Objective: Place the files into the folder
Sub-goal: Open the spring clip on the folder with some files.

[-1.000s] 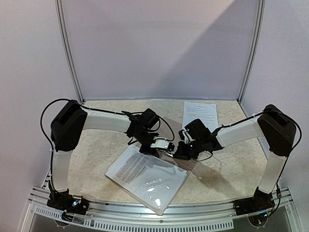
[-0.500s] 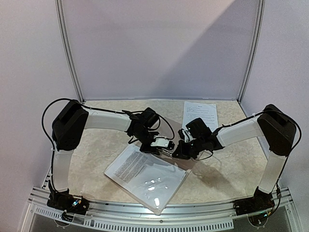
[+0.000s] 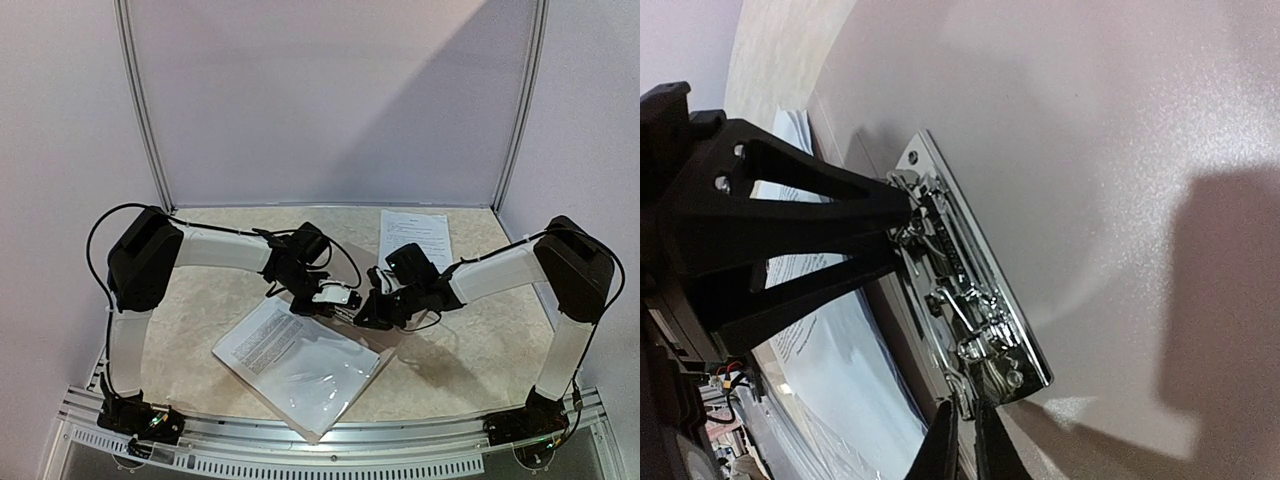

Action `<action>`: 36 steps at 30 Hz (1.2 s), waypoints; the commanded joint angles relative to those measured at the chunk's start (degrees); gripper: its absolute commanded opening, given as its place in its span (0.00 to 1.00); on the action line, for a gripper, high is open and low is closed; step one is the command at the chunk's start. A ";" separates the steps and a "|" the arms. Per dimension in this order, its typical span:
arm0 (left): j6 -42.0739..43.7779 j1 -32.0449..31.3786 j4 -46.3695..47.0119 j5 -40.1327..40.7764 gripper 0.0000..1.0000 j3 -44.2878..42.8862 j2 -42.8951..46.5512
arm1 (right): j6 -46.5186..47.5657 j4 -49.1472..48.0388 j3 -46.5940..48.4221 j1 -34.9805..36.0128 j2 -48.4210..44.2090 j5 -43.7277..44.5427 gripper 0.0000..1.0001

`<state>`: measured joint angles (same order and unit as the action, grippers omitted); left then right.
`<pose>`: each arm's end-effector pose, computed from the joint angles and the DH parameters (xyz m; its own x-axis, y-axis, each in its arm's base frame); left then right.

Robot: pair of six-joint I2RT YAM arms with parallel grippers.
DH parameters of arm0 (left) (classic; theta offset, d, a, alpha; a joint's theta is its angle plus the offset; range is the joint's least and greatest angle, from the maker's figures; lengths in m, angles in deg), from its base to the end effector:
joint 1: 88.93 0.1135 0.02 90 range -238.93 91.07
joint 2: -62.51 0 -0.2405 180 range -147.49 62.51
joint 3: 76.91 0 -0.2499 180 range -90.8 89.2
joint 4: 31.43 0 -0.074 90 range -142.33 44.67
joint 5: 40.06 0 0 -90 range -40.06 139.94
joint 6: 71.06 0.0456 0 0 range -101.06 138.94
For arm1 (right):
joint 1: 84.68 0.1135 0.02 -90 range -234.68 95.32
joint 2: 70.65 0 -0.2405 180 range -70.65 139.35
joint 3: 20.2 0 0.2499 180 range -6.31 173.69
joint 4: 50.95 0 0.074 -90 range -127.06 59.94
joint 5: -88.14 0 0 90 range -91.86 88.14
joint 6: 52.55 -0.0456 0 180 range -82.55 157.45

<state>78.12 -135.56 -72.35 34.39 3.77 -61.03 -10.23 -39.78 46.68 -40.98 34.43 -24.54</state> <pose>0.2866 -0.3212 0.1044 0.3487 0.8357 -0.4243 0.9335 -0.2695 0.2364 0.2442 0.2577 0.1031 -0.9750 0.0119 -0.2220 -0.1457 0.7200 0.6785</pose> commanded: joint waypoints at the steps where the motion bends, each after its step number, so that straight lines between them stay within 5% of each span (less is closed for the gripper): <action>1: 2.95 -0.79 -2.23 1.26 0.21 2.55 -2.14 | -1.41 -3.74 -1.21 0.07 -0.82 -1.27 0.06; 19: 5.41 -1.36 -2.32 4.48 0.23 4.05 -4.64 | -4.71 -4.79 -5.65 -0.34 5.44 -0.05 0.04; 30: 6.67 -1.44 -0.90 6.07 0.22 5.95 -3.84 | -2.54 -7.24 -4.58 -0.63 0.82 -2.74 0.16; 36: 6.74 -1.52 -0.84 5.90 0.22 6.24 -3.57 | -5.05 -9.26 -5.97 -0.69 -2.23 1.05 0.13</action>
<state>84.04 -136.46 -67.63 36.62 6.52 -60.38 -14.15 -48.24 41.66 -41.26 34.86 -27.05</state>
